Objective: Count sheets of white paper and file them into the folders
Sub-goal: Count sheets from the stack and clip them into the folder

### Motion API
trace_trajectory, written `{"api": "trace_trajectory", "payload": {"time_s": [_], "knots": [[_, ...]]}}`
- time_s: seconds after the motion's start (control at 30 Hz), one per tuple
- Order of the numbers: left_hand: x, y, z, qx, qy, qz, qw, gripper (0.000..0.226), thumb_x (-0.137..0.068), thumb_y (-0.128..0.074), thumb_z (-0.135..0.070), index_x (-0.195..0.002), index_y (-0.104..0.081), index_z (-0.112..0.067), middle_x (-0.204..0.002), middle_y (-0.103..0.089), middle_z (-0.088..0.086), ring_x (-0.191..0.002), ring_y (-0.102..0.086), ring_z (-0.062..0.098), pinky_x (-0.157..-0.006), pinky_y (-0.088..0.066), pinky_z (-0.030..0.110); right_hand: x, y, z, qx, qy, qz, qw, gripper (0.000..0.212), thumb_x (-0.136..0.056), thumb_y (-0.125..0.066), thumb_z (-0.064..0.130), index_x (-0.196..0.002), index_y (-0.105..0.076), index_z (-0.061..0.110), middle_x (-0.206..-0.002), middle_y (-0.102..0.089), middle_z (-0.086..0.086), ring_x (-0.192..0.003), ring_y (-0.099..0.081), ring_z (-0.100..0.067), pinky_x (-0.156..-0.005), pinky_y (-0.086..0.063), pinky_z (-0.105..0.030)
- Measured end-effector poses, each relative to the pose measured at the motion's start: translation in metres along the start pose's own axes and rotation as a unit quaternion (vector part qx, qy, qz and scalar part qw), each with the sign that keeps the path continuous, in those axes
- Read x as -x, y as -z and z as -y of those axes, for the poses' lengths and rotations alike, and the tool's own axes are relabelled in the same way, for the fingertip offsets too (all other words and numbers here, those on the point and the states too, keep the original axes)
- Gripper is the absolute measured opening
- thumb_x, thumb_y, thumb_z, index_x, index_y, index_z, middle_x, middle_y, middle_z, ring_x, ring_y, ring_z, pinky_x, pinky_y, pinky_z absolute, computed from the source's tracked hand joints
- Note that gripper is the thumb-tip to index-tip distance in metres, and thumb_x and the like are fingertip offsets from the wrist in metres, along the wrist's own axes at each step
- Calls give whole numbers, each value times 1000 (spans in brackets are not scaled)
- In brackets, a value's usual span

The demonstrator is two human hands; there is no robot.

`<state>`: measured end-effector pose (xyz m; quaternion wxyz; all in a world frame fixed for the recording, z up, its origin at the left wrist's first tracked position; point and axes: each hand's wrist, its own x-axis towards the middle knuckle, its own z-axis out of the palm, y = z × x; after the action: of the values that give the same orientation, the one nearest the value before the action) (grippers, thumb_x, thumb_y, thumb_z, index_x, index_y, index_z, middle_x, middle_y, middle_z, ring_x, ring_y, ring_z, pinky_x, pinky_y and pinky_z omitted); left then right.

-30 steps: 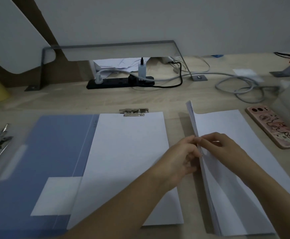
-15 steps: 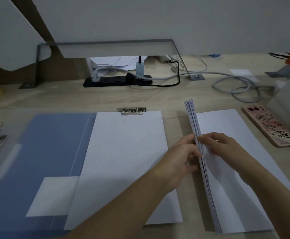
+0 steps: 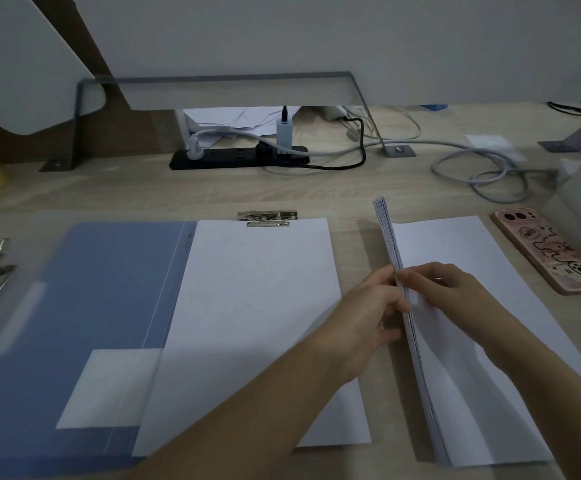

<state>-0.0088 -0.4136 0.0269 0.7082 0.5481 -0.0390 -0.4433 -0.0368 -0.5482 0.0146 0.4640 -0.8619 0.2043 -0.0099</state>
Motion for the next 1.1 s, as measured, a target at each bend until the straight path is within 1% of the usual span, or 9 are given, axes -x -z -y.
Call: {"api": "trace_trajectory", "payload": {"time_s": [0.2, 0.33, 0.4, 0.47, 0.53, 0.6, 0.67, 0.8, 1.1], "knots": [[-3, 4, 4, -4, -9, -3, 1000, 55, -81, -39, 5, -126, -54, -22, -109, -58, -3, -101, -51, 15, -106, -41, 41, -1, 0, -2, -4, -7, -1, 1000, 19, -89, -52, 34, -100, -62, 21, -91, -55, 17, -88, -52, -1, -90, -41, -33], [-2, 5, 4, -26, -3, -7, 1000, 59, -82, -40, 3, -135, -48, -22, -125, -56, -2, -113, -52, 17, -109, -39, 40, -1, 0, -7, 14, -19, 2, 1000, 22, -91, -48, 37, -105, -60, 24, -112, -53, 1, -106, -52, -16, -98, -42, -38], [0, 0, 4, -90, -14, -58, 994, 62, -86, -44, -4, -144, -34, -24, -146, -40, -3, -132, -40, 17, -108, -34, 29, -1, -2, -9, 23, -20, -5, 1000, 21, -92, -47, 35, -105, -59, 23, -114, -52, 0, -104, -51, -17, -94, -41, -36], [2, -4, 3, -213, -71, -128, 966, 60, -92, -44, -13, -147, -24, -25, -153, -22, -9, -139, -25, 10, -99, -24, 17, -2, -4, -9, 38, -20, -15, 999, 23, -92, -46, 33, -106, -59, 20, -112, -51, 0, -100, -50, -16, -86, -38, -32], [0, -7, 4, -265, -91, -120, 953, 52, -96, -40, -20, -146, -25, -23, -145, -30, -7, -127, -35, 7, -92, -28, 17, -3, -5, -9, 51, -18, -18, 998, 27, -92, -46, 33, -109, -61, 18, -111, -51, 0, -98, -49, -14, -84, -34, -29], [-3, -10, 6, -254, -65, -90, 961, 42, -98, -37, -23, -139, -36, -18, -115, -50, -4, -98, -51, 9, -85, -46, 26, -4, -6, -9, 51, -16, -12, 998, 28, -91, -47, 35, -110, -63, 19, -113, -52, 0, -98, -48, -12, -84, -33, -28], [-6, -9, 8, -232, -65, -88, 967, 37, -98, -34, -20, -133, -46, -18, -96, -57, 2, -90, -56, 17, -93, -52, 41, -4, -5, -10, 47, -15, -7, 999, 27, -90, -47, 36, -107, -64, 23, -114, -53, 0, -98, -48, -11, -84, -32, -28], [-8, -7, 13, -196, -75, -111, 971, 36, -99, -38, -20, -132, -52, -21, -117, -65, 11, -100, -64, 23, -92, -54, 42, -4, -5, -9, 39, -17, -10, 999, 18, -90, -47, 38, -98, -61, 29, -114, -51, 1, -98, -48, -11, -84, -32, -28], [-9, -4, 19, -139, -85, -127, 978, 35, -98, -42, -20, -132, -50, -21, -118, -64, 4, -107, -64, 20, -84, -56, 27, -2, -6, -8, 45, -12, -14, 999, 31, -91, -46, 38, -109, -63, 20, -117, -51, -1, -100, -48, -13, -84, -32, -28]]}}
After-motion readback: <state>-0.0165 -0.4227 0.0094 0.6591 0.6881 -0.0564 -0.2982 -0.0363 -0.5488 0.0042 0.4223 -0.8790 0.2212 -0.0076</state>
